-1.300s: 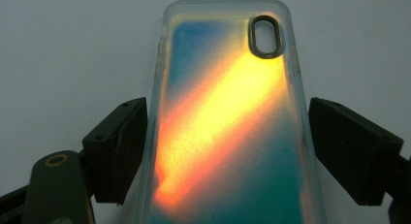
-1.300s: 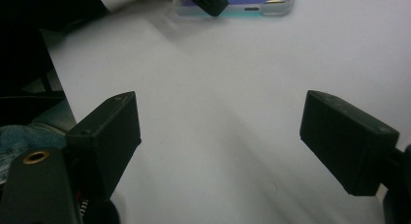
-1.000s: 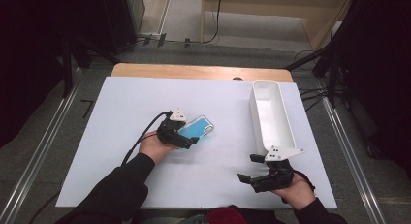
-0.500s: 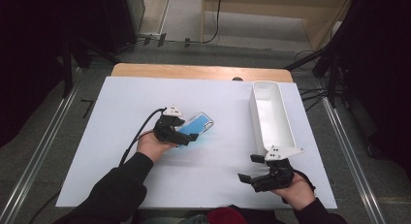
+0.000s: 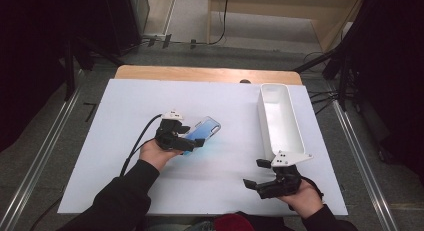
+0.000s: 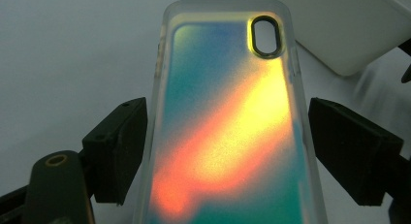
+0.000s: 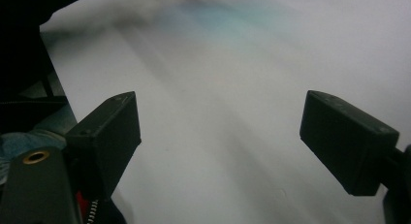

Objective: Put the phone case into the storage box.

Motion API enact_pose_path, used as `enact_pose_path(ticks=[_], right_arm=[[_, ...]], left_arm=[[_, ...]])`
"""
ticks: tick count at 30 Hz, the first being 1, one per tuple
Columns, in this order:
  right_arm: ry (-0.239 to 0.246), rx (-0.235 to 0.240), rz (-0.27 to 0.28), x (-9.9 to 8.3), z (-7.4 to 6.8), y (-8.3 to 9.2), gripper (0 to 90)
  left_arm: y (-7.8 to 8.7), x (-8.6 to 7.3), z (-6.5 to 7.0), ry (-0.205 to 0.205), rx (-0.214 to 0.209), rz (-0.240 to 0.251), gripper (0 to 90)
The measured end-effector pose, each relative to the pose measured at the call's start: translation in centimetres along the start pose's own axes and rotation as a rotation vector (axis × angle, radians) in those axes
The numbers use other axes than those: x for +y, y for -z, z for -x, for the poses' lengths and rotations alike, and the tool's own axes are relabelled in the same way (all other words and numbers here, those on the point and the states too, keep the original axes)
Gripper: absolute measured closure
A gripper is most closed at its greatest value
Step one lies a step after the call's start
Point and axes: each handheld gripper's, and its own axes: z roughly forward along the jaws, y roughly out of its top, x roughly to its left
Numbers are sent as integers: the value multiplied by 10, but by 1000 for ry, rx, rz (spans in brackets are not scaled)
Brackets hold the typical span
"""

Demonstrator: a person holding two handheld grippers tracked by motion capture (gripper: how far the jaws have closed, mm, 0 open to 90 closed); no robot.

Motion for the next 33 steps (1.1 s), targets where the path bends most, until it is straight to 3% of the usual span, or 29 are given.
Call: enact_pose_path(ticks=[6,10,12,13,17,20,23,33], right_arm=[[-11,30,21,2,-6,0,133],[0,21,22,3,-8,-1,132],[-16,24,8,4,-9,-2,133],[-32,31,-6,5,-9,-2,133],[-54,20,1,8,-9,-2,132],[-81,23,25,10,-9,-1,132],[-64,2,35,13,-11,-1,133],[-51,-8,1,25,-14,-4,133]], left_arm=[[9,-3,-1,50,-3,25,167],[15,-7,-2,88,14,59,166],[16,-7,-2,94,13,66,167],[17,-10,-1,116,27,78,167],[18,-14,1,148,33,105,167],[18,-16,3,154,45,116,167],[18,-19,5,174,49,130,167],[14,-24,12,195,59,144,167]])
